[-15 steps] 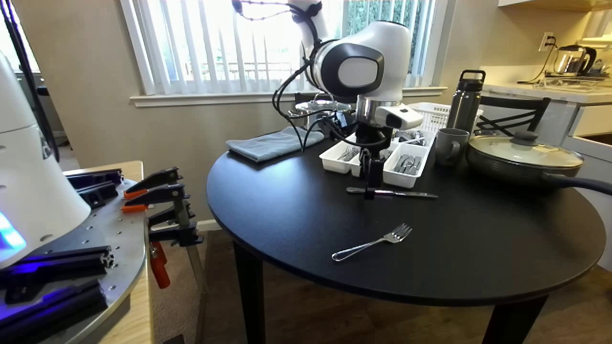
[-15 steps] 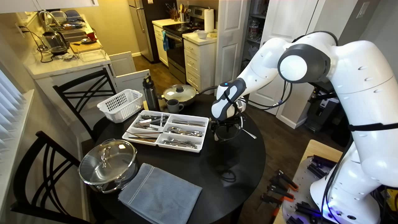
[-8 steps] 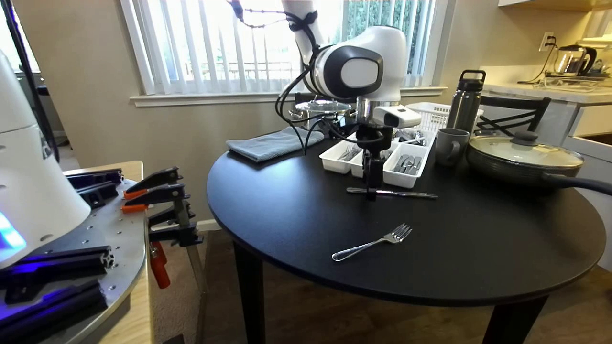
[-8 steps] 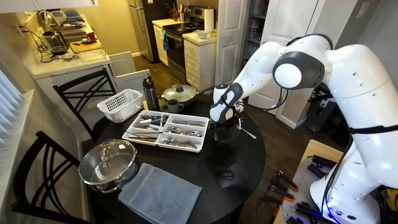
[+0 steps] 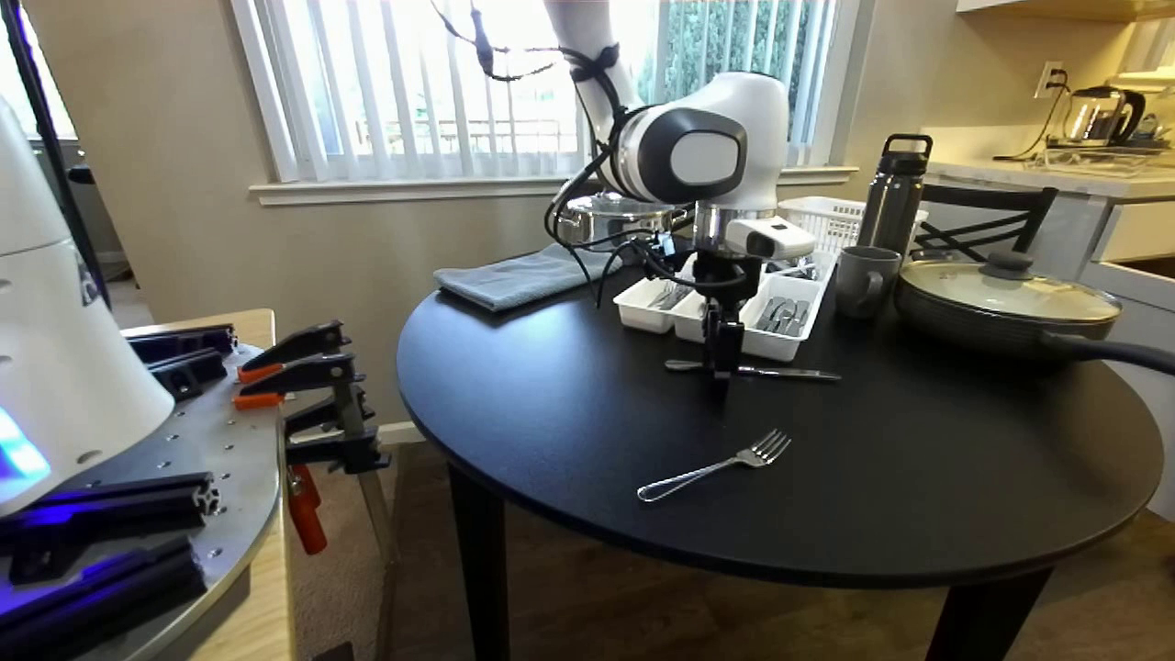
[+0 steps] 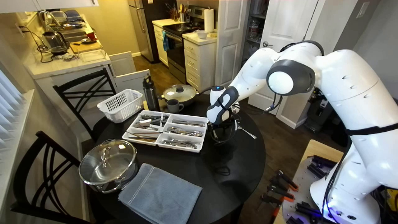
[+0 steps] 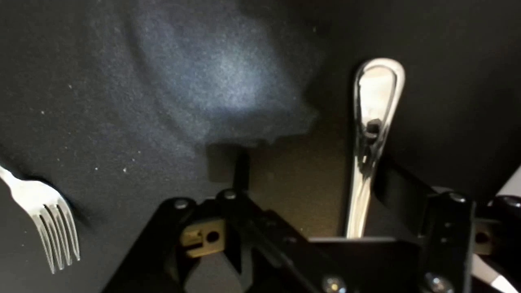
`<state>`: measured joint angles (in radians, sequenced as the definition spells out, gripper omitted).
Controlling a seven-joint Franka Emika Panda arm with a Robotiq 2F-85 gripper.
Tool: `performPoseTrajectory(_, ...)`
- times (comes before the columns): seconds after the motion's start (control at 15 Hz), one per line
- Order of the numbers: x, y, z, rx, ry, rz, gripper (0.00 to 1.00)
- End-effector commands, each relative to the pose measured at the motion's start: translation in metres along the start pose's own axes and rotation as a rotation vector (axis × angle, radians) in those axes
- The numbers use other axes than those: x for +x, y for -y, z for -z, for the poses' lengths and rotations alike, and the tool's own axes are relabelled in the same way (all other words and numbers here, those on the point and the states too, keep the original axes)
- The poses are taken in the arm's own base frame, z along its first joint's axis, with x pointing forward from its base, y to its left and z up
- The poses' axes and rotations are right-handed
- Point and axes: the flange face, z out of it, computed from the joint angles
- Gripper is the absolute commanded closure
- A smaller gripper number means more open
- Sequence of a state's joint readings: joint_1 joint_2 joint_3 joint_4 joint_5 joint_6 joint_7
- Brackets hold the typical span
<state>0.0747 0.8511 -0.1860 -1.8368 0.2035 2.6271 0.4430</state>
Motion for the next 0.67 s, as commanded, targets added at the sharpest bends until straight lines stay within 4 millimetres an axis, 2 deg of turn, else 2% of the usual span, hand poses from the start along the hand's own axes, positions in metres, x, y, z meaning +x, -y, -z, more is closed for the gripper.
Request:
performPoseTrajectory(0.0, 0.0032, -0.0029, -0.0018, -0.021, 0.01, -0.013, 0.53)
performPoseTrajectory(0.47, 0.0064, -0.0058, 0.0013, -0.042, 0.017, -0.013, 0.98)
performPoseTrajectory(0.53, 0.0065, -0.0052, 0.0016, -0.043, 0.016, -0.01, 0.98)
performPoseTrajectory(0.6, 0.0061, -0.0044, 0.0017, -0.041, 0.016, -0.005, 0.94)
